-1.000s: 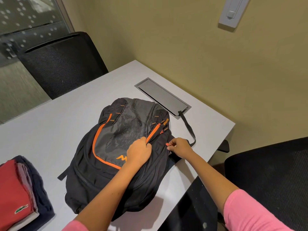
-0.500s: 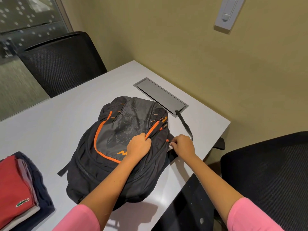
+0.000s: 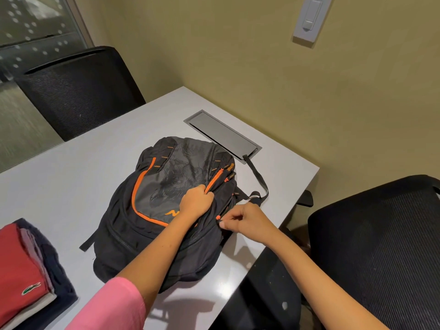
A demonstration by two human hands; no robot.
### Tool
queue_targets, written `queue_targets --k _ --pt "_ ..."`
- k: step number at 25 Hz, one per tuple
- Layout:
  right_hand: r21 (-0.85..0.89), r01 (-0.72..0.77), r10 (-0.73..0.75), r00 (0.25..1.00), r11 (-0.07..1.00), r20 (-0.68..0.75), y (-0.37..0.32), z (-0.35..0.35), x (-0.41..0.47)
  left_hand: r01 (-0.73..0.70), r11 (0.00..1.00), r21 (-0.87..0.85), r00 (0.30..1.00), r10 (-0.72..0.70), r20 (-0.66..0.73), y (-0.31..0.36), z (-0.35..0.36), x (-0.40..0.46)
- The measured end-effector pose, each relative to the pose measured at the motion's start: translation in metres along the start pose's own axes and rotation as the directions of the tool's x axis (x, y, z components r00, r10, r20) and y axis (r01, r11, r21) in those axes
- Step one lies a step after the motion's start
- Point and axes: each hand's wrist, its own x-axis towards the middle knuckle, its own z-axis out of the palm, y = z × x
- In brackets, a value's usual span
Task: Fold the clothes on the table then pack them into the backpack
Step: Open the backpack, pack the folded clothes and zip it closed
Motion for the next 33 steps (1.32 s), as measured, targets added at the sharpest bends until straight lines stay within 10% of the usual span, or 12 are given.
queue_targets --k 6,12,17,20,24,33 --pt "0.225 -0.089 0.105 0.993 0.97 -0.058 -0.007 0.019 -0.024 -0.1 0.985 -0.137 0.976 0.124 0.177 -0.006 -0.023 -0.026" --pt "0.373 -0.149 0.198 0.975 0.916 -0.097 -0.008 0.03 -0.033 -0.436 0.898 0.059 0.895 0.426 0.135 -0.03 -0.03 -0.096" --pt "0.374 -0.166 0.194 0.98 0.912 -0.039 -0.005 0.03 -0.038 -0.446 0.879 0.167 0.889 0.457 -0.027 -0.02 -0.01 -0.108" --pt "-0.07 -0.018 0.0 0.969 0.997 -0.246 0.008 0.024 -0.032 -0.441 0.894 0.073 0.882 0.447 -0.15 -0.028 -0.001 -0.112" --pt "-0.566 0.252 -0.335 0.941 0.785 -0.045 0.024 0.031 -0.014 -0.47 0.875 -0.112 0.869 0.436 -0.234 -0.035 -0.004 -0.116" --pt "-0.638 0.357 -0.495 0.868 0.683 -0.044 0.004 0.04 0.008 -0.428 0.858 -0.286 0.878 0.319 -0.357 -0.051 -0.032 -0.14"
